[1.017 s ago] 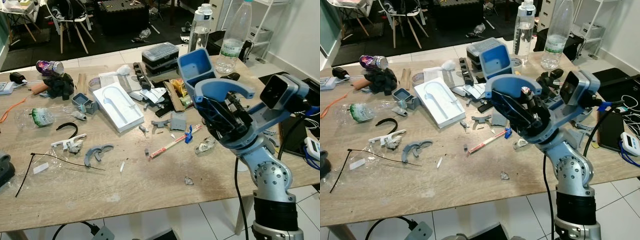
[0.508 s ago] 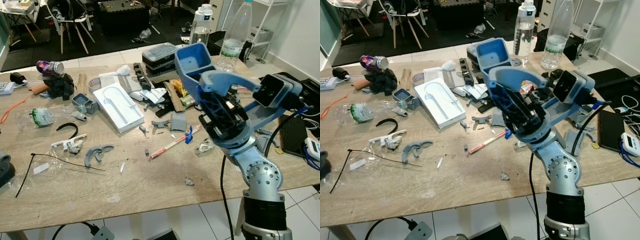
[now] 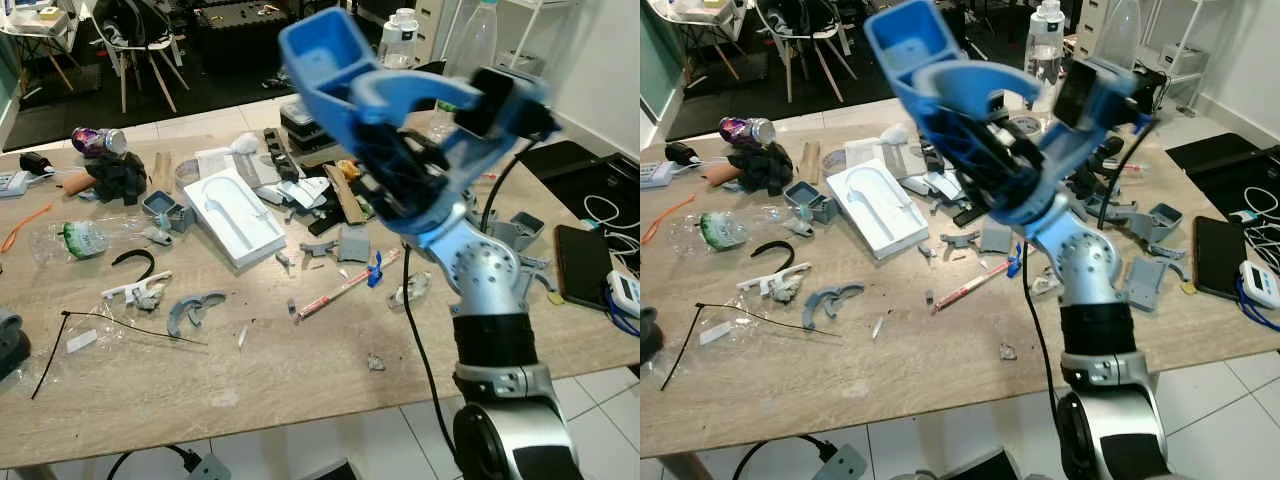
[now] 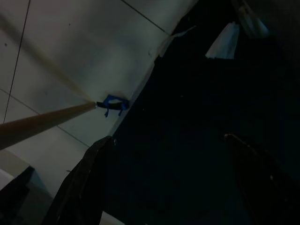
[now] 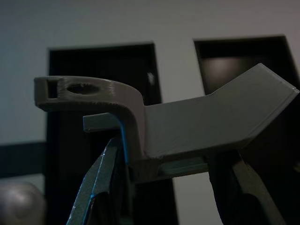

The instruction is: Picking trash to rubbish bin

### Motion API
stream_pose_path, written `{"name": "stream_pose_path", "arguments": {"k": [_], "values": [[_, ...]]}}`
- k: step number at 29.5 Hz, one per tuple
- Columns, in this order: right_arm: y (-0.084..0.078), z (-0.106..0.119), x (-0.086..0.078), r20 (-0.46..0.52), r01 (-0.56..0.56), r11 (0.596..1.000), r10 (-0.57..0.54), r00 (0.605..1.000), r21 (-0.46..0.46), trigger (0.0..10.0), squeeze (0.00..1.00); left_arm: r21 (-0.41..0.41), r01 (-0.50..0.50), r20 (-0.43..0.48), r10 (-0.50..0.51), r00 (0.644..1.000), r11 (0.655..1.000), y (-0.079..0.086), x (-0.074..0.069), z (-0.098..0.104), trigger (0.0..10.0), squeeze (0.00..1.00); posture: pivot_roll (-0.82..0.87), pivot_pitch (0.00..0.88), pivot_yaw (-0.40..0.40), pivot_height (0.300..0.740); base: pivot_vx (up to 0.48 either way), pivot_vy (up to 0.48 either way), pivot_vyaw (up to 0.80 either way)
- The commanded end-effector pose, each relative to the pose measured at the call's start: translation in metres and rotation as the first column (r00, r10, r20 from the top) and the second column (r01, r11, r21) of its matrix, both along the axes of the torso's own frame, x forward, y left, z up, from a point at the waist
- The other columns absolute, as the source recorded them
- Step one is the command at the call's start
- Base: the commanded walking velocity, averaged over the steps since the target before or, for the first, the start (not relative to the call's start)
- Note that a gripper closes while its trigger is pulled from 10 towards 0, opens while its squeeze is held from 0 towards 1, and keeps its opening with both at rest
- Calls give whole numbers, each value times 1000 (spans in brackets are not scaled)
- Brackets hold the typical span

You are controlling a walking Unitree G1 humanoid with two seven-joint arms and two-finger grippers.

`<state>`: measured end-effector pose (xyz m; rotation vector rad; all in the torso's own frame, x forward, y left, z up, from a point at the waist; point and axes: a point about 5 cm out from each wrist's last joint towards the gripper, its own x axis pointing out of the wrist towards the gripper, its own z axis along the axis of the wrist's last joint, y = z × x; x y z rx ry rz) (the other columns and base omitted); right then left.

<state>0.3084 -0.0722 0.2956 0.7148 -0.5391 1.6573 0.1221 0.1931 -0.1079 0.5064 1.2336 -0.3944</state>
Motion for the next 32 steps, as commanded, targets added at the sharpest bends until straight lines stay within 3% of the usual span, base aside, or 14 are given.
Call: {"name": "stream_pose_path", "arguments": {"k": [1, 4, 5, 10, 13, 16, 20, 24, 32], "values": [[8, 1, 3, 30, 35, 997, -33, 999, -64, 10000, 0, -2, -10, -10, 10, 1000, 1000, 3, -4, -1, 10000, 0, -31, 55, 36, 740, 0, 0, 0], [18, -1, 7, 111, 104, 977, -84, 990, -186, 10000, 0, -7, -12, -17, 12, 1000, 1000, -3, -7, -2, 10000, 0, -31, 55, 36, 740, 0, 0, 0], [18, -1, 7, 111, 104, 977, -84, 990, -186, 10000, 0, -7, -12, -17, 12, 1000, 1000, -3, -7, -2, 10000, 0, -31, 55, 36, 740, 0, 0, 0], [32, 4, -16, 209, -74, 965, 129, 970, -252, 10000, 0, -15, -9, -20, 9, 1000, 1000, -10, -7, -3, 10000, 0, -31, 55, 36, 740, 0, 0, 0], [36, 3, -20, 220, -110, 954, 175, 960, -279, 10000, 0, -16, -8, -18, 8, 1000, 1000, -10, -6, -3, 10000, 0, -29, 59, 39, 740, 0, 0, 0], [39, 3, -24, 226, -151, 945, 221, 949, -289, 10000, 0, -14, -7, -14, 7, 1000, 1000, -9, -5, -3, 10000, 0, -29, 59, 39, 740, 0, 0, 0], [44, 11, -38, 263, -273, 920, 347, 900, -281, 10000, 0, -15, -4, -6, 4, 1000, 1000, -8, -2, -2, 10000, 0, -30, 56, 41, 740, 0, 0, 0], [38, 24, -50, 297, -393, 893, 445, 845, -220, 10000, 0, -24, 0, -7, 0, 1000, 1000, -16, -3, -3, 10000, 0, -33, 54, 41, 740, 0, 0, 0], [31, 19, -54, 293, -449, 864, 500, 815, -226, 10000, 0, -10, -10, -18, 10, 1000, 1000, -3, -7, -3, 10000, 0, -34, 52, 38, 740, 0, 0, 0]]}}
